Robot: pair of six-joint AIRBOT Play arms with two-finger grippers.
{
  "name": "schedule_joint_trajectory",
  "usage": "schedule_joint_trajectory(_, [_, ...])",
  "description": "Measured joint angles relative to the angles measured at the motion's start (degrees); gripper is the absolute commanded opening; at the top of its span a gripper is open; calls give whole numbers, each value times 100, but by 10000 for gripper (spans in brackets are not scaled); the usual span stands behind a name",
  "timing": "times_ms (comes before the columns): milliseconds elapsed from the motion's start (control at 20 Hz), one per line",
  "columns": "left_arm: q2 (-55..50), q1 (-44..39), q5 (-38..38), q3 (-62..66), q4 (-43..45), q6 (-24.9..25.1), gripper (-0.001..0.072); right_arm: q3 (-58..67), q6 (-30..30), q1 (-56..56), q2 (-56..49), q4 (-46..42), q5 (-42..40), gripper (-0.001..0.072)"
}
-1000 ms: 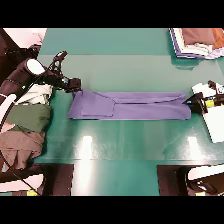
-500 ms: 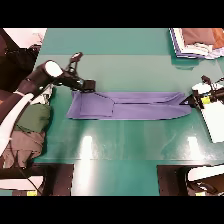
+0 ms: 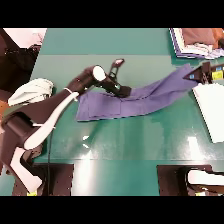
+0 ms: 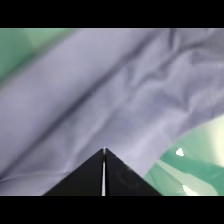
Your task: Fold the shirts.
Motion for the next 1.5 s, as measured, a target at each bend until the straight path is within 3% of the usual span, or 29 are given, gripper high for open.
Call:
schedule_joint_trajectory(400, [-710, -514, 81, 302, -146, -90, 22, 1314, 367, 1545, 111, 103, 26, 11])
schedule_joint_trajectory(750, [-710, -387, -385, 605, 7, -76, 22, 1591, 372, 2098, 118, 85, -199, 11])
schedule_joint_trajectory(1150, [542, 866, -1086, 745, 1086, -46, 22, 1620, 278, 2796, -37, 79, -380, 12])
schedule_joint_trajectory(1350, [1397, 1823, -1364, 754, 1532, -35, 23, 1620, 81, 3845, -518, 83, -1071, 17])
schedule_joint_trajectory(1400, [1580, 2044, -1427, 754, 1602, -33, 23, 1620, 37, 4159, -691, 87, -1360, 98])
schedule_joint_trajectory(1450, [1766, 2249, -1502, 754, 1672, -31, 23, 1620, -11, 4496, -890, 96, -1692, 366])
schedule_joint_trajectory(1500, [1923, 2415, -1558, 754, 1705, -31, 22, 1620, -74, 4826, -1095, 107, -2024, 552])
